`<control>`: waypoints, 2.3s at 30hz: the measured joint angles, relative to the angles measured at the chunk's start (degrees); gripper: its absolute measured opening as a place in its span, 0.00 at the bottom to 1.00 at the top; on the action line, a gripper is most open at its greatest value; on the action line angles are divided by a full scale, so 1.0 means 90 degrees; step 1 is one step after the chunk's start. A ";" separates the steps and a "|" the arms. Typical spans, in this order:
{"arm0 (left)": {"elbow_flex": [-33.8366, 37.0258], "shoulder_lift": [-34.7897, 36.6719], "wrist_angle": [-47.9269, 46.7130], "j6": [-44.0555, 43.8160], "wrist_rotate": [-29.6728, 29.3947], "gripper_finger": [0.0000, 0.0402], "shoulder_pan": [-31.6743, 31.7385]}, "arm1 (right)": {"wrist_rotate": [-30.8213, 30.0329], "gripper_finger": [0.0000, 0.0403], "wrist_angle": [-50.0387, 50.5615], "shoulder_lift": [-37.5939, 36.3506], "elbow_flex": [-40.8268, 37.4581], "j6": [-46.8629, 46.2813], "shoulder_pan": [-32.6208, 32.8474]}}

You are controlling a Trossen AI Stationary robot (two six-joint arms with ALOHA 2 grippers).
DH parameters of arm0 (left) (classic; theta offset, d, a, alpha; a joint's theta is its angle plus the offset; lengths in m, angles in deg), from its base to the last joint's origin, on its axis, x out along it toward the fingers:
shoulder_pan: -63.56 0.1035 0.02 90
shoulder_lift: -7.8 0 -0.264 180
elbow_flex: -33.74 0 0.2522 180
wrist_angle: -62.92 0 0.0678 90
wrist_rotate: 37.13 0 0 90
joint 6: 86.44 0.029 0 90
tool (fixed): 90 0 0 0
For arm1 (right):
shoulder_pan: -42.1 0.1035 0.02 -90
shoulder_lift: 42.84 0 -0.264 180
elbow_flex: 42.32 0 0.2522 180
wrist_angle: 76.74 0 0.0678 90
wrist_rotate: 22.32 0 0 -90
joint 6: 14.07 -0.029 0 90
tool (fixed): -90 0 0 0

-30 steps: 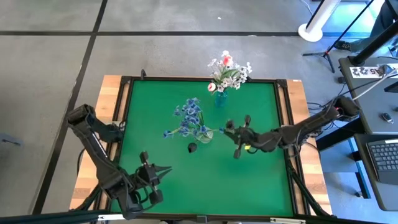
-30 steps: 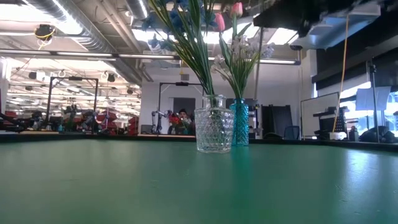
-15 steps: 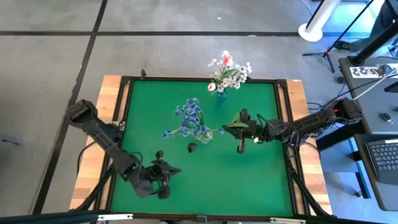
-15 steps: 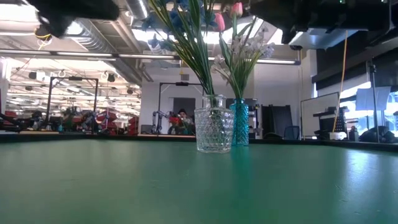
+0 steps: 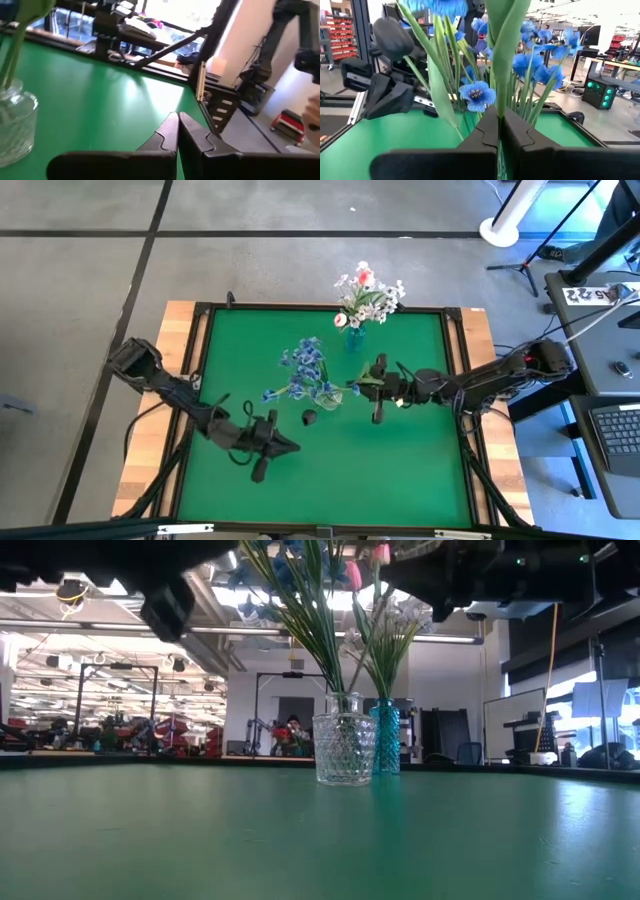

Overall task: Sort flowers into vase by color
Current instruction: Put the black flowers into the transparent vase, then return to Home Position

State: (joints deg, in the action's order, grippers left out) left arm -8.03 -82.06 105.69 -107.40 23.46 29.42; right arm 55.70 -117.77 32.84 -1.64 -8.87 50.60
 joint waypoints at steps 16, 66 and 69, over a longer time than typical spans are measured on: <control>0.0049 0.0000 -0.0010 -0.0294 0.0020 0.00 0.0066 | -0.0391 0.00 0.0422 0.0393 0.0338 0.0065 0.0010; 0.0044 0.1910 -0.2964 0.0941 -0.1086 0.00 -0.0057 | -0.4263 0.66 0.6643 -0.3893 -0.0067 -0.1971 0.2675; 0.0265 0.3284 -0.3870 0.1062 -0.1901 0.00 0.0081 | -0.4218 0.62 0.4878 -0.4366 -0.1264 -0.1156 0.2643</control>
State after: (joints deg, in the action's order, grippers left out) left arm -5.64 -52.51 70.85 -97.84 6.35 30.14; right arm 17.73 -73.87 -6.45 -13.01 -19.28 74.38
